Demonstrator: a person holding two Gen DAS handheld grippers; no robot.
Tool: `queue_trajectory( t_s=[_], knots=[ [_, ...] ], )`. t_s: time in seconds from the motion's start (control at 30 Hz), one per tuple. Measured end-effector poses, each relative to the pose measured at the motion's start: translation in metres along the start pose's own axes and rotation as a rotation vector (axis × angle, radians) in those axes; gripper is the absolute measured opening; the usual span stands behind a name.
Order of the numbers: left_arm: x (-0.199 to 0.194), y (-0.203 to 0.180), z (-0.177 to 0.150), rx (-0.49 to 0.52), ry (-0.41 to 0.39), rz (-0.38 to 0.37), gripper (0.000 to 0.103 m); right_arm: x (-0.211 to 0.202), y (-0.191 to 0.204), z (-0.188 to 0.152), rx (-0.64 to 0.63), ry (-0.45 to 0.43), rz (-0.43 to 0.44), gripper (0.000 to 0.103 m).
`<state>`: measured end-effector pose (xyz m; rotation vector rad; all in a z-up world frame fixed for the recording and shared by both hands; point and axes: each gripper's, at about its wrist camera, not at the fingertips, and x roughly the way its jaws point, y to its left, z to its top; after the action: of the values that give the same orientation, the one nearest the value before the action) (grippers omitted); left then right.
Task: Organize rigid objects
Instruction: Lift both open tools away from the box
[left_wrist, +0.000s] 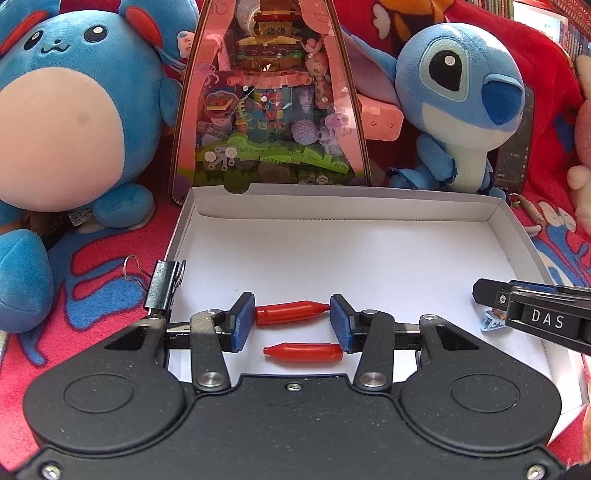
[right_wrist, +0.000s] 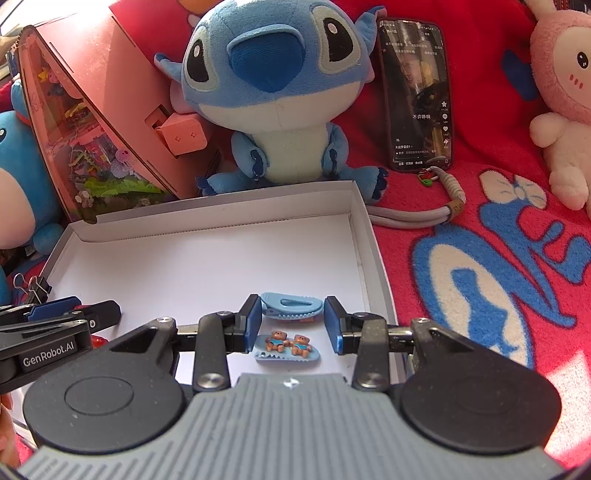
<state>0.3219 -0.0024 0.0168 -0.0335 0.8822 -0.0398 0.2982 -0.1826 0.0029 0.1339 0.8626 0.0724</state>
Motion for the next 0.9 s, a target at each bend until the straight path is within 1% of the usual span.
queue_trajectory(
  t_s=[0.03,0.13,0.23,0.27,0.3,0.43,0.53,0.6,0.77,0.9],
  knots=[
    [0.0,0.001,0.0,-0.003,0.0,0.001,0.044,0.0,0.0,0.0,0.001,-0.001,0.001,0.047],
    [-0.001,0.003,-0.001,-0.008,-0.001,-0.003,0.05,-0.001,-0.002,0.0,0.014,-0.006,0.008,0.047],
    [-0.004,0.002,-0.003,0.001,-0.008,0.006,0.064,-0.003,-0.004,-0.001,0.034,-0.009,0.015,0.051],
    [-0.005,0.002,-0.004,0.006,-0.013,0.01,0.073,-0.004,-0.004,-0.002,0.042,-0.011,0.019,0.053],
    [-0.008,0.001,-0.005,0.012,-0.022,0.014,0.077,-0.005,-0.004,-0.002,0.047,-0.015,0.023,0.058],
    [-0.019,-0.002,-0.007,0.037,-0.048,0.018,0.082,-0.016,-0.001,-0.003,0.036,-0.036,0.035,0.06],
    [-0.029,-0.003,-0.01,0.043,-0.067,0.012,0.085,-0.025,0.001,-0.005,0.022,-0.056,0.041,0.065],
    [-0.037,-0.004,-0.014,0.056,-0.081,0.004,0.087,-0.033,0.003,-0.006,0.005,-0.077,0.044,0.071],
    [-0.057,-0.006,-0.024,0.091,-0.1,-0.007,0.088,-0.053,0.002,-0.012,-0.023,-0.12,0.046,0.08],
    [-0.081,-0.006,-0.035,0.11,-0.127,-0.025,0.089,-0.07,-0.003,-0.019,-0.032,-0.155,0.051,0.085]
  ],
)
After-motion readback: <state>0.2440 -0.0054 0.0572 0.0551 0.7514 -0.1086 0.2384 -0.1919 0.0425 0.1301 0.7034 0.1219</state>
